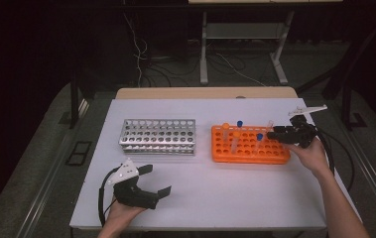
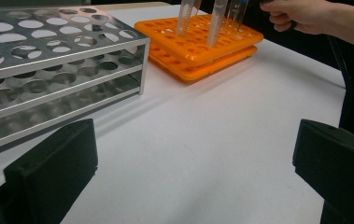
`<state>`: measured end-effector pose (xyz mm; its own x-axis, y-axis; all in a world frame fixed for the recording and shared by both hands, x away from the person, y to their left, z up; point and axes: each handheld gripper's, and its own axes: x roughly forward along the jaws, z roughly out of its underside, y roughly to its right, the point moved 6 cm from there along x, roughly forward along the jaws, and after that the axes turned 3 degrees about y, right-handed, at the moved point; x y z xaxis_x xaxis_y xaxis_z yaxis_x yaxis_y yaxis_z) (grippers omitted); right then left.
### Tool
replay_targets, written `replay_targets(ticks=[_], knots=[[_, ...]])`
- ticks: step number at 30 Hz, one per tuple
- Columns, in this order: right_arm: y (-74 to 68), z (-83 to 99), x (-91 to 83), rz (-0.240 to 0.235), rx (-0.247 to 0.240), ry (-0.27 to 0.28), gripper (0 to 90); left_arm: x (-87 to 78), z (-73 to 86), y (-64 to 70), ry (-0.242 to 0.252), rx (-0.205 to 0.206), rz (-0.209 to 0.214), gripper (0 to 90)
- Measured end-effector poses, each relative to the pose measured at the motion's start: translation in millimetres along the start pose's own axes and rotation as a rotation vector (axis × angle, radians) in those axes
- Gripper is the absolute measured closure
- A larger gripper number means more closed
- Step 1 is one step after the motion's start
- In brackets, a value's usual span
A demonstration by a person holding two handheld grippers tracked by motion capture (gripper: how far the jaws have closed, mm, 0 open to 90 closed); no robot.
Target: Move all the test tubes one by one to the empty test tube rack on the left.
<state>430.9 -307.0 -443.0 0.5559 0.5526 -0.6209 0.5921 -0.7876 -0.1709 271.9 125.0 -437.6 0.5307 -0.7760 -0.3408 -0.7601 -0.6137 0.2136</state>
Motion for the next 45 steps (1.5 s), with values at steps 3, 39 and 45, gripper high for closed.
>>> replay_targets(ticks=[3,39,45], knots=[[-0.7,0.3,3.8,-0.003,-0.008,-0.002,56.3,-0.1,0.0,-0.3,0.000,-0.002,-0.002,0.0],[-19.5,-39.8,-30.5,0.022,-0.115,-0.016,75.0,-1.4,-2.3,-0.1,0.004,-0.020,0.005,0.0],[-30.2,-56.6,-54.1,-0.003,-0.130,-0.001,75.0,-1.2,-5.6,0.6,-0.014,-0.015,0.015,0.0]])
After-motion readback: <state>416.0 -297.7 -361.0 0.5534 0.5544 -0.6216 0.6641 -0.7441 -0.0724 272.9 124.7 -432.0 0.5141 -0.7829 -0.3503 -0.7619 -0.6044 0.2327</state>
